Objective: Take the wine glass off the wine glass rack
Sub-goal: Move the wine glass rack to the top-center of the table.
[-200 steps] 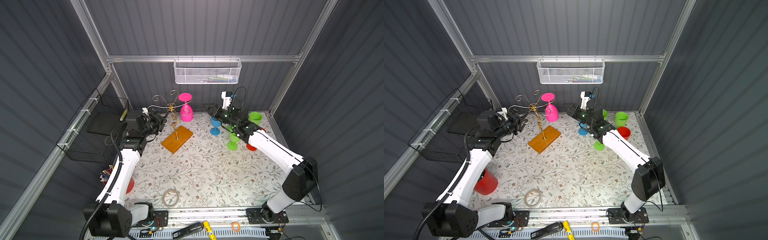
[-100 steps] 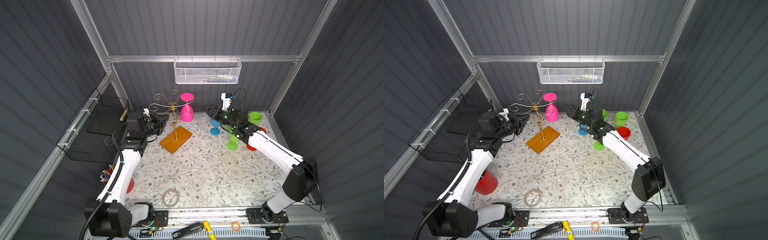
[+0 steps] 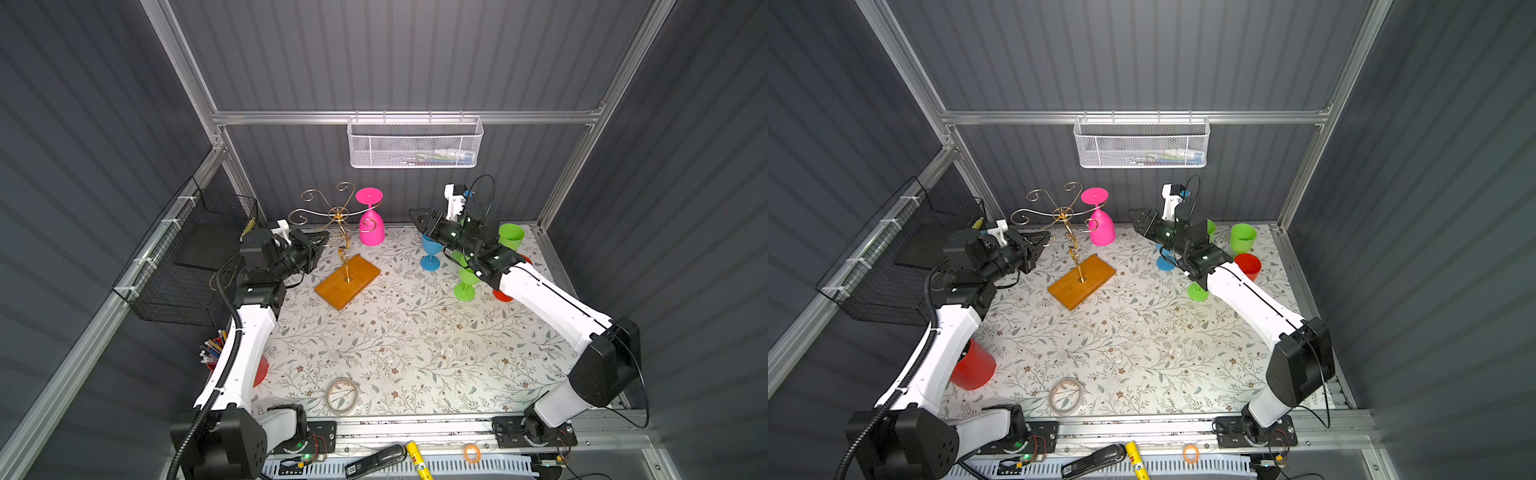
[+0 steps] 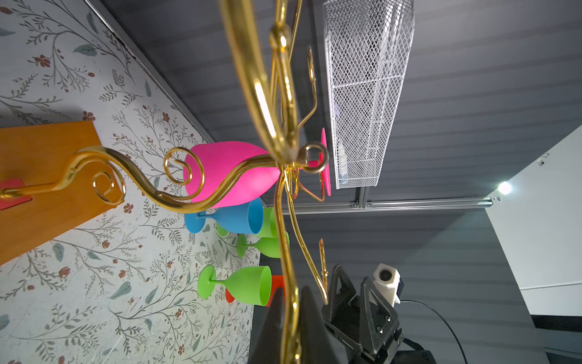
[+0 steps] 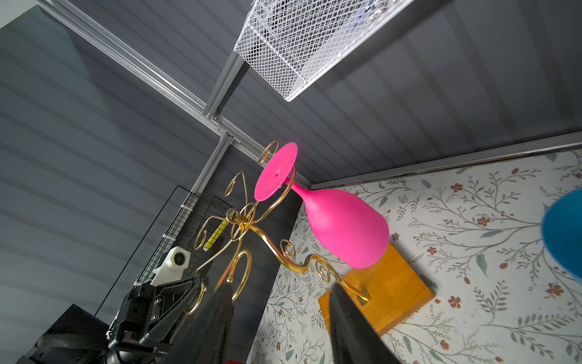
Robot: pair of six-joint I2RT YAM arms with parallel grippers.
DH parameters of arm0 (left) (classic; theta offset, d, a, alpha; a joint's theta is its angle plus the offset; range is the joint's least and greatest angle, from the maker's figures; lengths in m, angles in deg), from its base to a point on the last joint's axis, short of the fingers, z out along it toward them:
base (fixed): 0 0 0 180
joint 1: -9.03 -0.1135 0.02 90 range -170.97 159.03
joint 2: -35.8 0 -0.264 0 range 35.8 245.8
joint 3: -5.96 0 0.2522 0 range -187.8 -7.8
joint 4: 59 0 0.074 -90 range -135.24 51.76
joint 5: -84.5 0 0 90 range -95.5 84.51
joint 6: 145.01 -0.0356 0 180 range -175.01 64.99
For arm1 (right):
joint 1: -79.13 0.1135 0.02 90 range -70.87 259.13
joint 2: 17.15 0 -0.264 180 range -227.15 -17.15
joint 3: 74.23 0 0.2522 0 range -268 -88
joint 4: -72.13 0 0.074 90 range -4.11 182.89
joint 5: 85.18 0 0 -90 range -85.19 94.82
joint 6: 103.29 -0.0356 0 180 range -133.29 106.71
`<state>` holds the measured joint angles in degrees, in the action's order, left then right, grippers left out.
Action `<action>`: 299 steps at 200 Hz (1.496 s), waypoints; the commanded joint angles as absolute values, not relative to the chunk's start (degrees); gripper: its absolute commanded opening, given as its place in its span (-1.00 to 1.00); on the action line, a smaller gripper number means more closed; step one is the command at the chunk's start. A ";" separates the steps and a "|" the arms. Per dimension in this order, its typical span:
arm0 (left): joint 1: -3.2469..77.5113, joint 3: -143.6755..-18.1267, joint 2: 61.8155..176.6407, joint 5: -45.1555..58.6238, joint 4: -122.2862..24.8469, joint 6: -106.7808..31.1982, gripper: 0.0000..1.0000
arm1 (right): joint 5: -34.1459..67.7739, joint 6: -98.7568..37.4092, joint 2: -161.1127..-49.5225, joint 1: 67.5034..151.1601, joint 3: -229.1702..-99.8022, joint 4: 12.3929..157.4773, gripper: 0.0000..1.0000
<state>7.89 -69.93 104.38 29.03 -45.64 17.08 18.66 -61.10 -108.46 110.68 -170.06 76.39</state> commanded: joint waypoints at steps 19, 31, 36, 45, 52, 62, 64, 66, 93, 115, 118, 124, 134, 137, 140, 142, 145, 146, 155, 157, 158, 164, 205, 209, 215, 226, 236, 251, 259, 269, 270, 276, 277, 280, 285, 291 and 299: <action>4.85 -68.66 102.78 35.38 -44.60 12.55 -1.00 | 16.56 -58.55 -107.24 112.31 -171.47 78.03 0.03; 4.03 -68.39 102.33 36.88 -44.43 12.38 -1.00 | 16.12 -58.15 -107.28 112.74 -171.86 78.56 0.03; 3.67 -68.35 102.07 37.57 -44.45 12.24 -1.00 | 16.00 -58.07 -107.33 112.93 -172.06 78.74 0.03; 2.97 -68.07 101.73 38.74 -44.28 12.01 -1.00 | 15.73 -57.78 -107.45 113.28 -172.31 79.02 0.03; 2.29 -67.82 101.36 39.65 -44.18 11.98 -1.00 | 15.52 -57.60 -107.53 113.49 -172.67 79.43 0.03; 1.30 -67.24 100.83 40.86 -44.24 11.91 -1.00 | 15.21 -57.28 -107.66 113.81 -173.13 79.89 0.03; 1.15 -67.15 100.73 41.10 -44.26 11.86 -1.00 | 15.15 -57.18 -107.67 113.90 -173.22 79.97 0.03; 0.91 -67.04 100.57 41.26 -44.20 11.80 -1.00 | 15.11 -57.16 -107.68 113.97 -173.29 79.99 0.03; -0.14 -66.18 99.38 42.97 -43.21 10.40 -1.00 | 14.51 -56.62 -107.97 114.76 -174.16 80.89 0.03; -1.52 -65.31 98.97 44.42 -43.43 10.19 -1.00 | 13.88 -56.05 -107.96 115.23 -174.65 81.74 0.03; -1.73 -65.18 98.98 44.69 -43.51 10.20 -1.00 | 13.79 -55.94 -108.01 115.32 -174.70 81.81 0.03; -2.14 -64.94 98.91 45.28 -43.86 10.29 -1.00 | 13.67 -55.76 -108.12 115.42 -174.82 82.02 0.03; -3.01 -64.45 98.84 46.47 -44.51 10.41 -1.00 | 13.44 -55.57 -108.42 115.56 -175.24 82.44 0.03; -3.25 -64.22 98.82 46.75 -44.77 10.53 -1.00 | 13.43 -55.56 -108.53 115.68 -175.33 82.56 0.03; -3.48 -63.93 98.69 47.10 -45.12 10.71 -1.00 | 13.43 -55.51 -108.62 115.67 -175.42 82.61 0.03; -3.70 -63.73 98.65 47.27 -45.47 10.86 -1.00 | 13.47 -55.48 -108.64 115.73 -175.48 82.76 0.03; -3.97 -63.38 98.57 47.64 -46.04 11.38 -1.00 | 13.51 -55.43 -108.78 115.78 -175.65 82.84 0.03; -4.06 -63.32 98.52 47.75 -46.30 11.50 -1.00 | 13.51 -55.46 -108.89 115.78 -175.68 82.82 0.03; -4.65 -62.12 98.35 49.02 -48.78 12.99 -1.00 | 13.44 -55.35 -109.29 115.94 -176.16 83.27 0.03; -4.74 -61.98 98.37 49.33 -49.18 13.30 -1.00 | 13.43 -55.31 -109.38 115.99 -176.26 83.32 0.03; -4.79 -61.83 98.33 49.47 -49.36 13.46 -1.00 | 13.47 -55.31 -109.41 115.98 -176.34 83.42 0.03; -5.13 -61.17 98.24 50.28 -50.08 14.03 -1.00 | 13.45 -55.30 -109.68 116.09 -176.64 83.66 0.03; -6.52 -55.32 96.82 54.37 -60.14 20.58 -1.00 | 13.56 -54.95 -111.46 116.19 -179.62 85.58 0.03; -6.59 -55.00 96.76 54.61 -60.74 20.98 -1.00 | 13.52 -54.87 -111.51 116.16 -179.92 85.85 0.03; -6.60 -54.58 96.76 54.95 -61.60 21.61 -1.00 | 13.44 -54.78 -111.70 116.20 -180.18 86.05 0.03; -6.61 -54.04 96.89 55.71 -64.09 23.17 -1.00 | 13.35 -54.77 -111.72 116.22 -180.35 86.23 0.03; -6.61 -53.83 97.13 56.06 -65.58 24.41 -1.00 | 13.01 -54.69 -111.55 116.23 -180.37 86.45 0.03; -6.56 -53.77 97.55 56.69 -67.41 25.85 -1.00 | 12.50 -54.51 -111.33 116.32 -180.18 86.74 0.03; -6.52 -53.76 97.78 56.80 -68.36 26.66 -1.00 | 12.27 -54.42 -111.13 116.38 -180.11 86.84 0.03; -6.51 -53.60 98.09 57.04 -70.19 28.12 -1.00 | 11.96 -54.25 -111.02 116.50 -180.00 87.09 0.03; -6.52 -53.59 98.10 57.06 -70.41 28.26 -1.00 | 11.95 -54.25 -110.98 116.49 -180.01 87.10 0.04; -6.52 -53.57 98.28 57.10 -71.65 29.19 -1.00 | 11.78 -54.16 -110.86 116.56 -179.92 87.28 0.03; -6.52 -53.53 98.29 57.09 -71.89 29.41 -1.00 | 11.77 -54.16 -110.81 116.57 -179.88 87.28 0.04; -6.52 -53.46 98.38 57.16 -72.63 30.15 -1.00 | 11.77 -54.09 -110.80 116.53 -179.86 87.31 0.04; -6.48 -53.25 98.59 57.17 -74.10 31.32 -1.00 | 11.61 -53.99 -110.71 116.57 -179.89 87.44 0.04; -6.44 -53.16 98.82 57.25 -75.66 32.38 -1.00 | 11.52 -53.94 -110.54 116.57 -179.93 87.57 0.04; -6.37 -53.06 99.03 57.18 -77.27 34.47 -1.00 | 11.32 -53.74 -110.48 116.66 -179.93 87.67 0.04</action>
<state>-6.08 -53.90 98.32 54.01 -71.28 27.25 12.52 -55.05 -111.28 116.28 -178.78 87.08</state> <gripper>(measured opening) 0.066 0.518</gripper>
